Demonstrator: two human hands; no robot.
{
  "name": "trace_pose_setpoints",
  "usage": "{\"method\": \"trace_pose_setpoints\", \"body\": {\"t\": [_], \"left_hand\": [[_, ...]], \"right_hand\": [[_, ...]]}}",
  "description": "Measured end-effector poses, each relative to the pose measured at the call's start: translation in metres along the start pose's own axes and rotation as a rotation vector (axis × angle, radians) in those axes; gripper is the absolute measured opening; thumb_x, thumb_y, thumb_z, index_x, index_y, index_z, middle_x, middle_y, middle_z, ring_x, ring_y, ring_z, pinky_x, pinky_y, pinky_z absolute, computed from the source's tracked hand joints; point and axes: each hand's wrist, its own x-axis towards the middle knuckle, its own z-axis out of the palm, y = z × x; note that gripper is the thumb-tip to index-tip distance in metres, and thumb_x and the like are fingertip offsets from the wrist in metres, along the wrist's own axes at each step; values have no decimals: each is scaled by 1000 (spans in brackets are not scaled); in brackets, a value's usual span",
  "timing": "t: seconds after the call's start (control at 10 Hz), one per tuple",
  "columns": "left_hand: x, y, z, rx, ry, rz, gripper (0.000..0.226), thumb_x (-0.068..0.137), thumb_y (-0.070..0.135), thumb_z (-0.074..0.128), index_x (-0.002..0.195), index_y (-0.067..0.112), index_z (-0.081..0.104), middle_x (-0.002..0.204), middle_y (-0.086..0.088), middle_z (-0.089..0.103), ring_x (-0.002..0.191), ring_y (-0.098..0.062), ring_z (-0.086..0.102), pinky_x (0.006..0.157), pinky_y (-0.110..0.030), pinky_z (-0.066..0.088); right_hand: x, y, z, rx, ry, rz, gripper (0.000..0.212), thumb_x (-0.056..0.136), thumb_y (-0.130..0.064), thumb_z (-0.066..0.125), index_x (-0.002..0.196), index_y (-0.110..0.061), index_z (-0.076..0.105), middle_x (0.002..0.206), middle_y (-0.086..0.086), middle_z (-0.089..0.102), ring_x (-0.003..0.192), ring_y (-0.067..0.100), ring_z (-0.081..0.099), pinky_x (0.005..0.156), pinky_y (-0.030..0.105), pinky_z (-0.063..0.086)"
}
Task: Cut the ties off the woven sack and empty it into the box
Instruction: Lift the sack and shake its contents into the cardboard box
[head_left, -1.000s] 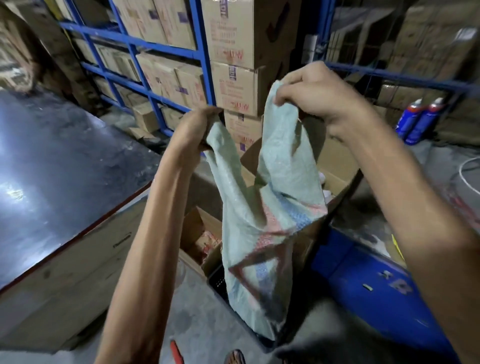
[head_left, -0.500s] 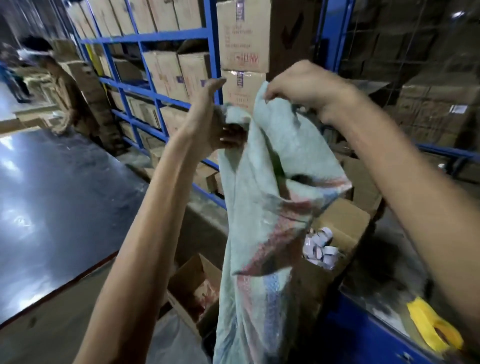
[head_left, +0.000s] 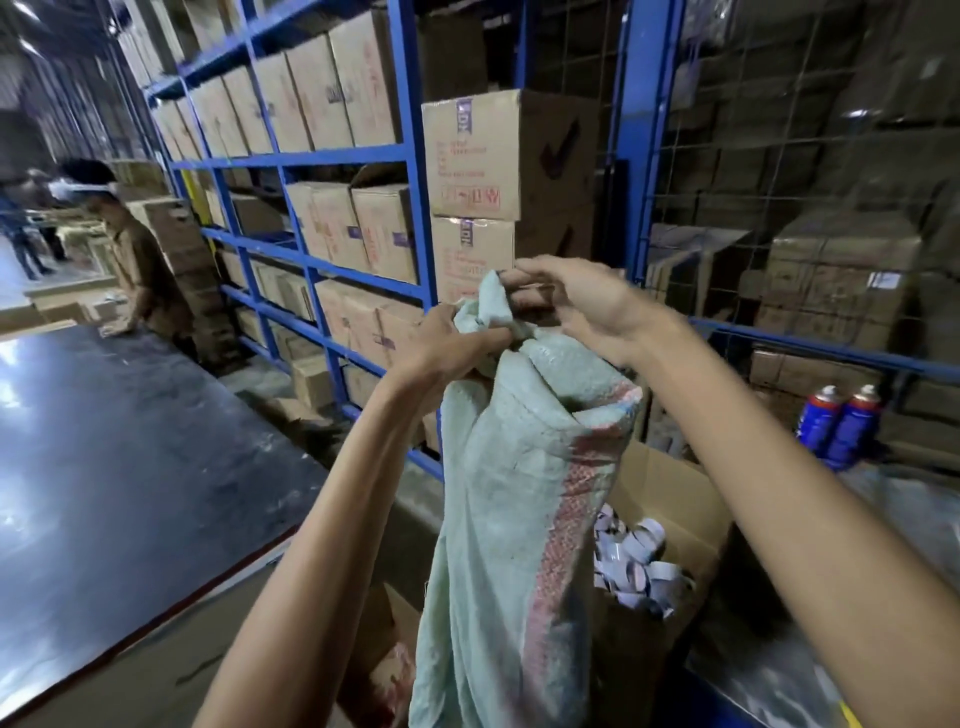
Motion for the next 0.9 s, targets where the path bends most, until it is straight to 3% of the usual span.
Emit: {"method": "trace_pose_setpoints", "body": {"t": [0.1,0.2,0.3,0.4,0.5,0.6,0.7,0.8,0.9], "left_hand": [[13,-7,6,-73,119,-40,16,77,14,76,90,15,67,92,-10,74,93,-30,72,84,-44,61],[22,-11,5,-197,233,-65,12,83,10,74,83,16,63,84,-9,70,83,-28,70,73,-39,60],[29,-9,0,-254,287,-43,11,87,5,66,79,12,62,68,-6,65,57,-18,62,54,-30,54],[25,-3,6,-346,77,-79,16,80,1,51,70,13,49,48,4,52,37,-9,48,38,-18,40],[12,1,22,-435,-220,-174,31,76,1,35,53,16,50,44,7,43,42,-7,36,60,-15,18],[3,5,23,-476,-311,-181,18,91,14,49,74,13,56,56,2,57,56,-10,50,60,-16,37],[23,-28,-11,-524,-366,-92,50,85,47,69,116,10,58,110,-12,70,92,-25,70,79,-33,61],[30,-133,-44,-405,-280,-90,87,66,66,79,139,36,44,150,-8,42,122,-39,59,104,-50,50],[9,-221,-11,-62,-237,-118,128,60,56,87,156,47,4,168,-1,14,144,-34,38,117,-55,33]], "right_hand": [[-9,25,-17,-264,295,-296,35,102,-31,47,109,-9,73,88,8,68,70,1,59,69,19,42],[-38,65,-42,-291,387,-407,54,84,-65,55,126,-32,62,122,1,64,107,0,57,88,19,41],[-64,127,-55,-385,138,-211,131,48,-78,80,154,-47,10,165,-10,17,148,4,25,111,27,29],[-63,172,-33,-466,91,22,117,33,-44,100,137,-33,48,154,-5,43,128,-3,52,106,21,43],[-39,181,-6,-310,89,124,85,69,-38,89,140,-8,51,146,9,51,132,25,52,106,30,44],[-27,168,13,-18,221,150,47,95,-7,63,139,5,50,149,15,49,117,23,56,88,21,48],[23,192,1,206,387,93,45,94,-13,67,136,-5,56,142,6,54,114,22,59,99,35,46],[32,180,-14,293,460,65,29,86,-23,76,113,-13,71,81,-2,70,72,12,60,75,31,50],[37,148,-24,369,475,23,53,70,-33,88,113,-7,74,93,2,78,87,17,73,88,28,57]]}}
